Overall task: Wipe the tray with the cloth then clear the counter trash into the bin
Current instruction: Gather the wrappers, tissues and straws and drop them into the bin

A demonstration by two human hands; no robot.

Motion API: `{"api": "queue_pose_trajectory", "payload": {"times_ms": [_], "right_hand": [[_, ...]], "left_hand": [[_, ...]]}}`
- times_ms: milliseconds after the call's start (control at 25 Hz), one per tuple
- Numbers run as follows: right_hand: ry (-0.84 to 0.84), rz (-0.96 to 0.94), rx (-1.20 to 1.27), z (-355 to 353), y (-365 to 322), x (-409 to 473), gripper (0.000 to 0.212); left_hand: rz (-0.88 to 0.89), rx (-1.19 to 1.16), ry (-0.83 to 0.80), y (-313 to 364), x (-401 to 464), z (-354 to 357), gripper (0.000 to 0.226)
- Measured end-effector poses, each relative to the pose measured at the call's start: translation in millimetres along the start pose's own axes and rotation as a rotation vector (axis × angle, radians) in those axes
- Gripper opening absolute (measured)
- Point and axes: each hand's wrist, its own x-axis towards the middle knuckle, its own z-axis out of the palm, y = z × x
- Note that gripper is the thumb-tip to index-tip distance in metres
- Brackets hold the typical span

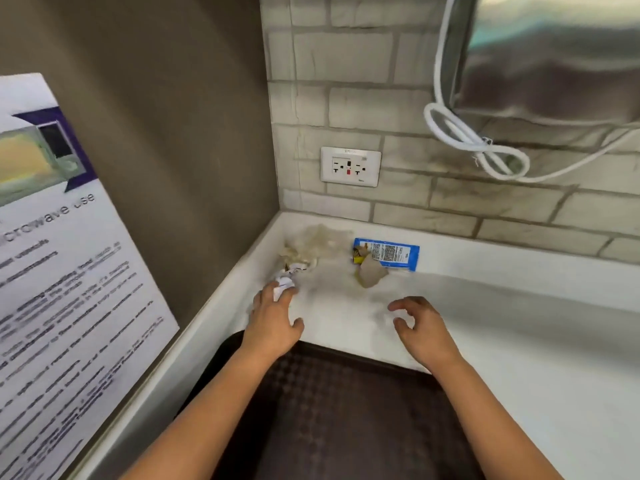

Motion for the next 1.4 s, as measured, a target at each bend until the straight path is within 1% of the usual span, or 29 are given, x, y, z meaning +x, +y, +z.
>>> {"api": "queue_pose_trajectory", "payload": {"times_ms": [80,160,320,400,440,480,520,560,600,680,800,920,1000,1080,1160,1240,1320,1400], "right_hand": [[-0.039,-0.043,-0.123,8,6,33,0.031],[-0.091,-0.066,-0.233,17,7,65,0.041],[-0.159,-0.113,-0.256,34,4,116,0.063],[-0.219,-0.062,-0.304,45,7,132,0.070],[-0.250,-0.037,-0.381,50,11,139,0.072],[-0.269,-0.025,-0.460,54,16,143,0.069],[-0.265,-0.023,-0.498,57,19,145,0.062],[-0.245,-0.020,-0.490,59,22,147,0.054],[-0.222,-0.009,-0.456,61,24,148,0.048],[-0.179,0.016,-0.396,64,26,143,0.041],[-0.139,0.010,-0.407,66,25,133,0.032],[-0.116,0.011,-0.354,60,27,120,0.034],[-0.082,0.060,-0.301,50,27,107,0.036],[-0.037,0.117,-0.247,40,24,87,0.037],[0.039,0.139,-0.123,29,17,61,0.036],[0.146,0.151,0.078,19,7,29,0.027],[0.215,0.176,0.226,8,-6,-12,0.017],[0.259,0.201,0.302,-1,-12,-52,0.018]], "left_hand": [[0.024,0.093,0.008,-2,29,8,0.069],[0.045,0.160,-0.001,-4,55,15,0.074],[0.023,0.238,-0.081,-15,90,28,0.072],[0.006,0.241,-0.137,-23,95,36,0.066],[0.014,0.238,-0.152,-28,96,40,0.061],[0.041,0.229,-0.146,-32,95,43,0.055],[0.079,0.189,-0.121,-35,94,45,0.050],[0.101,0.102,-0.085,-37,94,46,0.047],[0.090,0.006,-0.056,-38,95,46,0.045],[-0.001,-0.120,-0.021,-39,96,43,0.041],[-0.179,-0.186,-0.019,-37,92,40,0.035],[-0.264,-0.348,0.056,-28,83,28,0.031],[-0.300,-0.466,0.132,-18,71,14,0.029],[-0.319,-0.619,0.163,-4,53,-1,0.031],[-0.320,-0.760,0.123,13,31,-13,0.032],[-0.296,-0.868,0.066,31,5,-22,0.027],[-0.252,-0.914,0.002,47,-26,-31,0.029],[-0.204,-0.920,-0.049,59,-57,-38,0.032]]}}
